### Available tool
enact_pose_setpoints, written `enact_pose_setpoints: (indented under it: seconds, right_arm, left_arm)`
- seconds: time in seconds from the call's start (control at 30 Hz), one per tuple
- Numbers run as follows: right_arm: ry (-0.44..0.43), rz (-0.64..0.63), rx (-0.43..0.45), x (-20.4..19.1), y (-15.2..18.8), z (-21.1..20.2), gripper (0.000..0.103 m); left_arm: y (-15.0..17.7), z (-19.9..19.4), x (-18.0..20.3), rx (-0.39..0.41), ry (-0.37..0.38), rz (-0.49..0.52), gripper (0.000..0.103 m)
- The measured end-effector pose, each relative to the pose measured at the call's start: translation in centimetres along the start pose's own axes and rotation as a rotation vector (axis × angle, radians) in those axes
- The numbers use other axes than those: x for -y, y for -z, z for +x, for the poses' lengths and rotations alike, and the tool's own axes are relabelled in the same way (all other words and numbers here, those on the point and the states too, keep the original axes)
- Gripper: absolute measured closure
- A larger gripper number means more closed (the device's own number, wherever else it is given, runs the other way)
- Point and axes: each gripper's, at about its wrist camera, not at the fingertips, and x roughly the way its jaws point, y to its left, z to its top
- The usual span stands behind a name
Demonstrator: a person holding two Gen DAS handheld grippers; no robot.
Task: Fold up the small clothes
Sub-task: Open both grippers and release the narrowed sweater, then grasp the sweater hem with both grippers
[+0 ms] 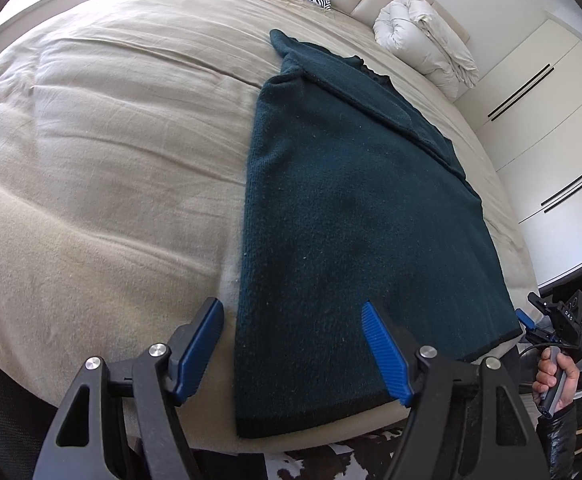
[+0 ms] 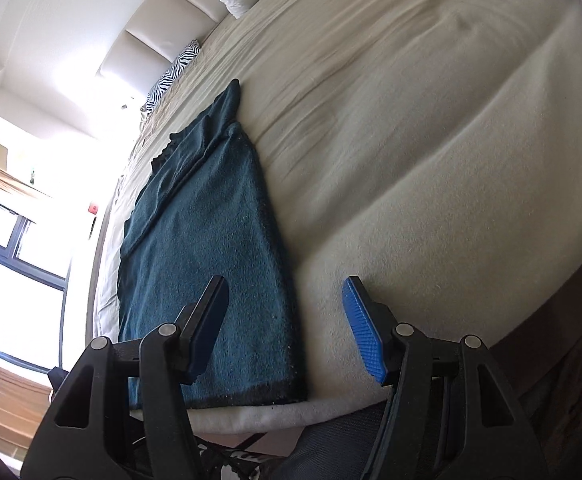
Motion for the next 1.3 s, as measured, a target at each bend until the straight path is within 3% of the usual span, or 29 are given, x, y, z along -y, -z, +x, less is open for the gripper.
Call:
enact_pose_setpoints:
  seconds: [0.43, 0.6, 0.7, 0.77, 0.87, 1.13, 1.23, 1.3]
  right_arm:
    - [-0.036, -0.026, -0.136, -0.8, 1.4, 1.7, 0.048]
    - [-0.061, -0.016, -0.160, -0.4, 2.2, 1.6, 0.054]
    - [-0.084, 0.008, -0.162, 0.0, 2.2, 1.6, 0.057]
    - [-0.084, 0.010, -0.165, 0.2, 2.2, 1.6, 0.059]
    - [-0.081, 0.007, -0.172, 0.3, 2.2, 1.5, 0.061]
    - [-0.061, -0.006, -0.206, 0.0, 2.2, 1.4, 0.062]
    - [-0.048, -0.014, -0.223, 0.0, 2.1, 1.6, 0.071]
    - [-0.044, -0.013, -0.226, 0.1, 2.1, 1.6, 0.079]
  left_arm:
    - [0.9, 0.2, 0.0, -0.076, 0.056, 0.038, 0.030]
    - [1.6, 0.0, -0.8, -0.113, 0.115, -0.009, 0.030]
    - [1.7, 0.0, -1.0, -0.125, 0.113, -0.015, 0.036]
    - [1.7, 0.2, -1.2, -0.133, 0.104, -0.028, 0.049]
    - [1.6, 0.4, -1.4, -0.146, 0.090, -0.033, 0.059]
    - [1.6, 0.6, -0.9, -0.165, 0.080, -0.023, 0.063]
    - [1.7, 1.0, -0.9, -0.178, 0.073, -0.023, 0.093]
    - [1.8, 1.1, -1.0, -0.178, 0.080, -0.026, 0.093]
